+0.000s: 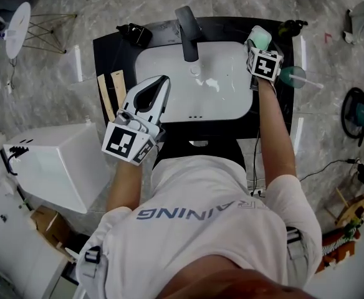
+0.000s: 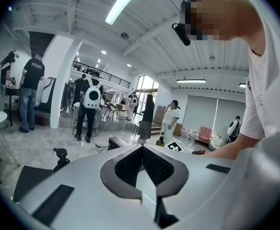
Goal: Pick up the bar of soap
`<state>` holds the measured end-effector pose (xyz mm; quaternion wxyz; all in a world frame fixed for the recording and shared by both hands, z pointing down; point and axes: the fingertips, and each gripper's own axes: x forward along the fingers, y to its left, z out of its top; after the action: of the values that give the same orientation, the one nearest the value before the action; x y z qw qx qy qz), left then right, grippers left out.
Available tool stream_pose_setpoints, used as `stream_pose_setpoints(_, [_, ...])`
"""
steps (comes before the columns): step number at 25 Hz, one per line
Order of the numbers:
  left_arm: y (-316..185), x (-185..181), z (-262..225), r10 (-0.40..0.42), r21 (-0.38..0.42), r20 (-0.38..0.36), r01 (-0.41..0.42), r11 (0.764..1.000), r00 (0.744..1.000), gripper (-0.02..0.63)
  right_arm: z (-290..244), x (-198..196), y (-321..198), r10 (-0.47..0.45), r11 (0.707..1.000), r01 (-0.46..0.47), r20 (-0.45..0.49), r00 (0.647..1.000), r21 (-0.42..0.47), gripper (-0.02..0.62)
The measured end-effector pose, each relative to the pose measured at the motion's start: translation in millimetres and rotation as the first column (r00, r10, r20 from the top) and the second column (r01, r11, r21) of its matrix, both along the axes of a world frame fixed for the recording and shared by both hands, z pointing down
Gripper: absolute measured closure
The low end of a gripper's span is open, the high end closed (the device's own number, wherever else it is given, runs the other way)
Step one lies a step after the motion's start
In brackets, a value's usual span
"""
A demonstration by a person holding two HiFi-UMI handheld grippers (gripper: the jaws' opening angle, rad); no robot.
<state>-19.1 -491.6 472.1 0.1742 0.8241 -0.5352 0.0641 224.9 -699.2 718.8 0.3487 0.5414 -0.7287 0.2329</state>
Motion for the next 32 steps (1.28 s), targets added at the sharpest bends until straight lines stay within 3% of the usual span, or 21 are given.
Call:
stream_pose_setpoints(14, [1.1, -2.0, 1.9, 0.013, -0.006, 0.005, -0.013, 1.0, 1.0, 0.597, 1.0, 6.6, -0.6, 0.06, 0.998, -0.06, 0.06, 0.996, -0.011, 0.298])
stream_pose_setpoints(25, [8.4, 3.5, -11.1, 0.024, 0.027, 0.006, -0.024, 0.999, 1.0, 0.597, -49.6, 2.2, 6.0, 0.012, 0.992, -0.026, 0.109, 0.994, 0.127, 0.301])
stream_pose_setpoints(32, [15.8, 7.6, -22.7, 0.046, 0.052, 0.01, -0.046, 0.998, 0.999, 0.597, -111.7, -14.3, 33.4, -0.106, 0.953, 0.061, 0.136, 0.985, 0.298, 0.301])
